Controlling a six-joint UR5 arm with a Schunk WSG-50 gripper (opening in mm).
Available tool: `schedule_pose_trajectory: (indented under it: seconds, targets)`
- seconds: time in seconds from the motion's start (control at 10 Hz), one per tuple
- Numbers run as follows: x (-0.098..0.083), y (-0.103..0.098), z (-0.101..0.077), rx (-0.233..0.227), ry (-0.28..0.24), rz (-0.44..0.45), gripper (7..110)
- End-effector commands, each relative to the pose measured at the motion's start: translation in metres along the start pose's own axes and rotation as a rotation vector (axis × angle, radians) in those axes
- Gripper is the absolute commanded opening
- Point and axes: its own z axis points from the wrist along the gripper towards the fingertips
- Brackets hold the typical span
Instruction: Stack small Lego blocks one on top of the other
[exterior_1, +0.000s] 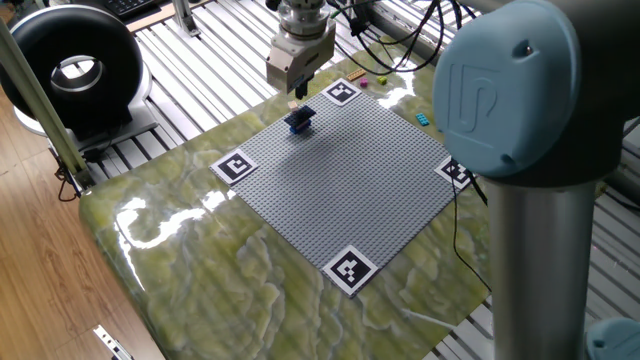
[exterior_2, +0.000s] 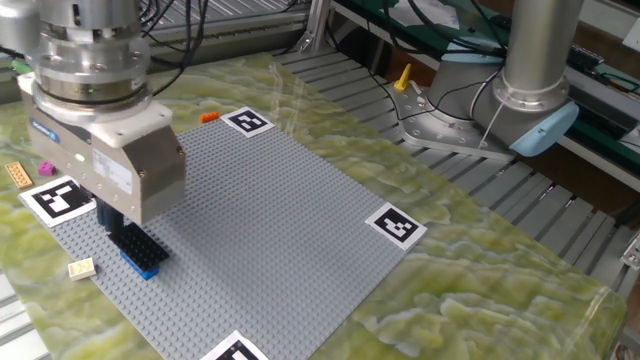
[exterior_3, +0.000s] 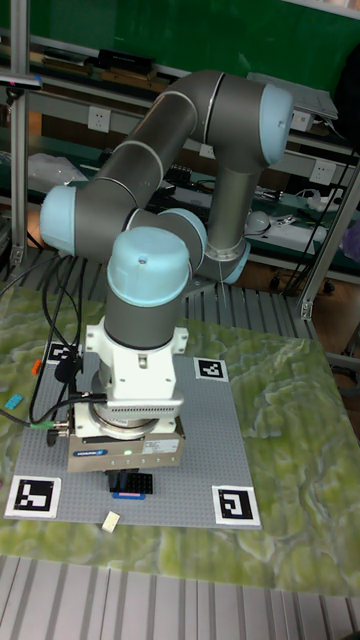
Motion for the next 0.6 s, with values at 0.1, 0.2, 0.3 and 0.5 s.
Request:
schedule_pose_trajectory:
  seconds: [0.1, 0.2, 0.3, 0.5]
  targets:
    - [0.009, -0.04, -0.013, 0.024, -0.003, -0.064, 7]
    - [0.011, -0.047, -0.014, 0.025, -0.002, -0.079, 7]
    - [0.014, -0.057, -0.014, 0.031, 0.0, -0.102, 7]
    - [0.026, -0.076, -0.007, 0.028, -0.01, -0.17, 7]
